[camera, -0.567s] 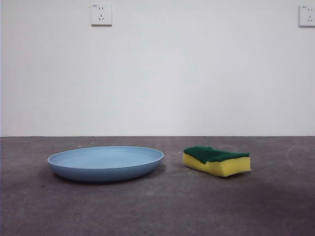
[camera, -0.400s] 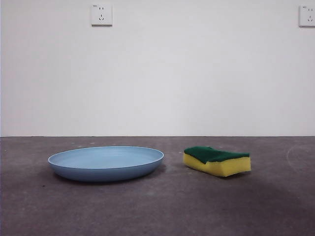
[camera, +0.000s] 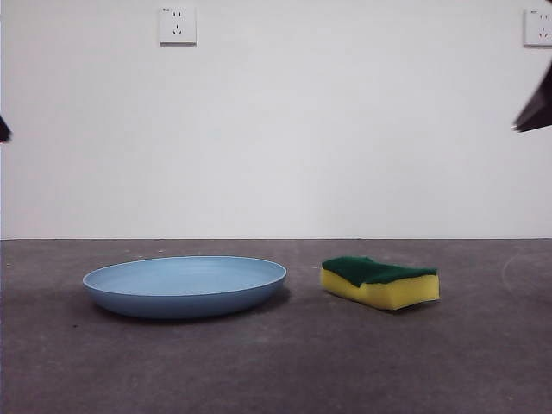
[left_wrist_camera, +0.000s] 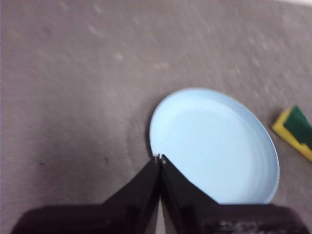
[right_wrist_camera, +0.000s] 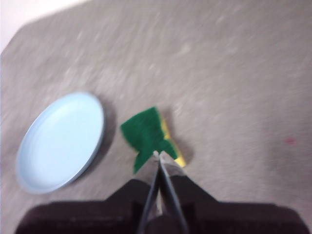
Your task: Pick up the plate,pick up the cloth,clean the plate with the cloth
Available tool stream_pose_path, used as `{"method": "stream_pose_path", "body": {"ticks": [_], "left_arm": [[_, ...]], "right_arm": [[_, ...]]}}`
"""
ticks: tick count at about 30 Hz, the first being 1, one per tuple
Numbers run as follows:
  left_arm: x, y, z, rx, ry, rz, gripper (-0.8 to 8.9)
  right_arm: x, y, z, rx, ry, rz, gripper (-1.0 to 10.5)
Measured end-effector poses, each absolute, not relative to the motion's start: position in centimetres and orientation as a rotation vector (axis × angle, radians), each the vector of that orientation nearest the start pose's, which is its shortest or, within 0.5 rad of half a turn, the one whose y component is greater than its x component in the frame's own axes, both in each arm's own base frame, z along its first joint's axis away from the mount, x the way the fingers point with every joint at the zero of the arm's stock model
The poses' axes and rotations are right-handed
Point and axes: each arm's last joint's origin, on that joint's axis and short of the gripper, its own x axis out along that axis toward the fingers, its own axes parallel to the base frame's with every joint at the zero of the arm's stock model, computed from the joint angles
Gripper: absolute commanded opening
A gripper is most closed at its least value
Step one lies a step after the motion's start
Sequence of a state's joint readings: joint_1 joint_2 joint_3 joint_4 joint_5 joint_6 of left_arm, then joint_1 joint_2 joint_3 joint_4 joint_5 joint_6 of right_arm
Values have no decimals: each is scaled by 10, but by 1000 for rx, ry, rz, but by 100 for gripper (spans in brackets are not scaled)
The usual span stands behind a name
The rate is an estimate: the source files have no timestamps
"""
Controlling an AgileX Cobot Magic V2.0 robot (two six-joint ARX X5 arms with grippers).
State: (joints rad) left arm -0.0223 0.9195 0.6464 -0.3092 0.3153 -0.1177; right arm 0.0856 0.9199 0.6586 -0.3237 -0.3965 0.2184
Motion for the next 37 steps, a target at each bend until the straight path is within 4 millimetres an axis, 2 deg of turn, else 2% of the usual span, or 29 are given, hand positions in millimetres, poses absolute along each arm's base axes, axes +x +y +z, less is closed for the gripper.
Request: {"method": "stream_pose_path", "body": {"ticks": [5,6,9,10,19,28,33,37], "left_arm": [[219,-16,250,-207,731,-373,8],[224,-16,249,-209,756,-379,49],[233,-17,240,-230,812,-406,346],[234,-18,237,-236,828,-412,399],[252,-22,213,-327,956,-436,404],[306,-28,213,-338,999,-435,403],[330,-37,192,-316,1080,-402,401],[337,-47,176,-315,1125,-413,395]], "right_arm": [[218,33,262,296,784,525,28],[224,34,262,294,811,536,89],[237,35,261,289,860,545,325],[240,36,261,287,865,545,364],[245,36,264,278,850,550,379],[245,36,264,277,849,550,379],[245,36,264,275,848,551,378],[245,36,264,275,848,552,378]]}}
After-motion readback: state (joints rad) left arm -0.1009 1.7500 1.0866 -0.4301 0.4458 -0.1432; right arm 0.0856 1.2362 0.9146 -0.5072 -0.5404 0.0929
